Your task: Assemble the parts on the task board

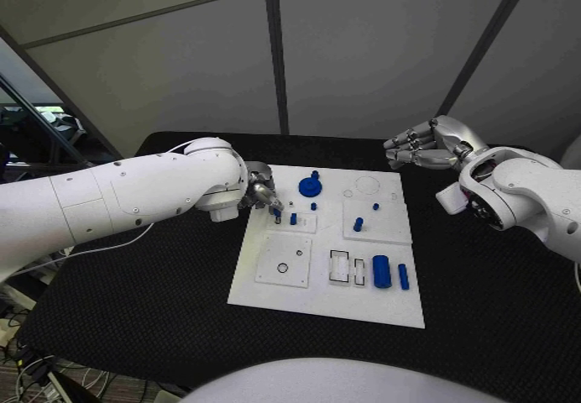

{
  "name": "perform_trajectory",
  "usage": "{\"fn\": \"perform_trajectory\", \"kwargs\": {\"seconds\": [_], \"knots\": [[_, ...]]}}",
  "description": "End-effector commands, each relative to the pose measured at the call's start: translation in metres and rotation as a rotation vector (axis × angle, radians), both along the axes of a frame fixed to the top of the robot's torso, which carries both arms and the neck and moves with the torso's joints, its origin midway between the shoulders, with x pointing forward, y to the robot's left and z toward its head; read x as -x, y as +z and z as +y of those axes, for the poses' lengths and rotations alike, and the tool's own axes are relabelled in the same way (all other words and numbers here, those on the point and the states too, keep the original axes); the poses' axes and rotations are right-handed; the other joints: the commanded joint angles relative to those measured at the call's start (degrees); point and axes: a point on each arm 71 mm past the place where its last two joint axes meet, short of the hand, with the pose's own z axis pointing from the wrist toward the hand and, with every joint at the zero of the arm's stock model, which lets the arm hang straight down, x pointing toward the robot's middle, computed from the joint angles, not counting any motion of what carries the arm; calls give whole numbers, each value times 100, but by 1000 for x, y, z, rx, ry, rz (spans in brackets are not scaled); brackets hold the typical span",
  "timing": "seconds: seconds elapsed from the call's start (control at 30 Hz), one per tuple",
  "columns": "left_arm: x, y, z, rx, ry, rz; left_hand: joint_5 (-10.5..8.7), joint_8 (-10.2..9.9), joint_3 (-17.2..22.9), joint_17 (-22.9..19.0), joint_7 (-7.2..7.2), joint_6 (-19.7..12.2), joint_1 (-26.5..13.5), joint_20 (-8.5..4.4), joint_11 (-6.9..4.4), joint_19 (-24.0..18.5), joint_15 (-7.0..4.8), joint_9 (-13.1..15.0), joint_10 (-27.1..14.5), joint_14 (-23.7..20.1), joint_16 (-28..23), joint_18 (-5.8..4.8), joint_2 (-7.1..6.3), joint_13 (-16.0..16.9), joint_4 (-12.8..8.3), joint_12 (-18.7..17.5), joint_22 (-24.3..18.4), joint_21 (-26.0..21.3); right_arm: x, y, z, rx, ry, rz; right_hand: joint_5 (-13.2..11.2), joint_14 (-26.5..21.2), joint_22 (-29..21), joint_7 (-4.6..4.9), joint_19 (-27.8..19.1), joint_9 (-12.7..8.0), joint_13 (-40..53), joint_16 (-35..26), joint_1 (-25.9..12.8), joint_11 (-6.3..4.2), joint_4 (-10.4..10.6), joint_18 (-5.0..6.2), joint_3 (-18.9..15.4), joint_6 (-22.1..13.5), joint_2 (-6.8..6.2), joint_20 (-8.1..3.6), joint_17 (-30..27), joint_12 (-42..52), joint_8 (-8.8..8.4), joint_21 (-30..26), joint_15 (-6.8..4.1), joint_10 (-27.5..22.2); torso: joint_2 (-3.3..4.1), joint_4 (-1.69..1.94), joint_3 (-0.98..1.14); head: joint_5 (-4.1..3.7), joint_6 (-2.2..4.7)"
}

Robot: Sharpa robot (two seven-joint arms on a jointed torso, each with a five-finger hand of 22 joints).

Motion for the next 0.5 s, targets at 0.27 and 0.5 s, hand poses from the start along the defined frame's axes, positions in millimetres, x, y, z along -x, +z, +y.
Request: {"fn": "perform_trajectory", "kwargs": {"seconds": [0.27,0.5], "knots": [[0,-3,-1,-39,-11,-33,38,43,773,261,-21,10,-23,-42,-193,178,-41,5,226,263,22,-86,-36,10,-747,36,585,40,0,1,0,2,8,-5,28,-37,-10,-1,52,9,-5,-16,-13,-6,16,8,15,-32,63,-7,-9,19,24,-21,20,-43,-5,5,3,-10,43],[3,-5,-2,-58,-38,-16,40,45,776,261,-22,10,-24,-42,-193,178,-41,6,226,263,22,-86,-38,7,-748,33,585,40,0,1,1,2,10,-5,28,-38,-12,-2,54,9,-5,-16,-11,-6,16,8,16,-33,64,-7,-10,19,24,-25,20,-44,-3,5,5,-20,35]]}}
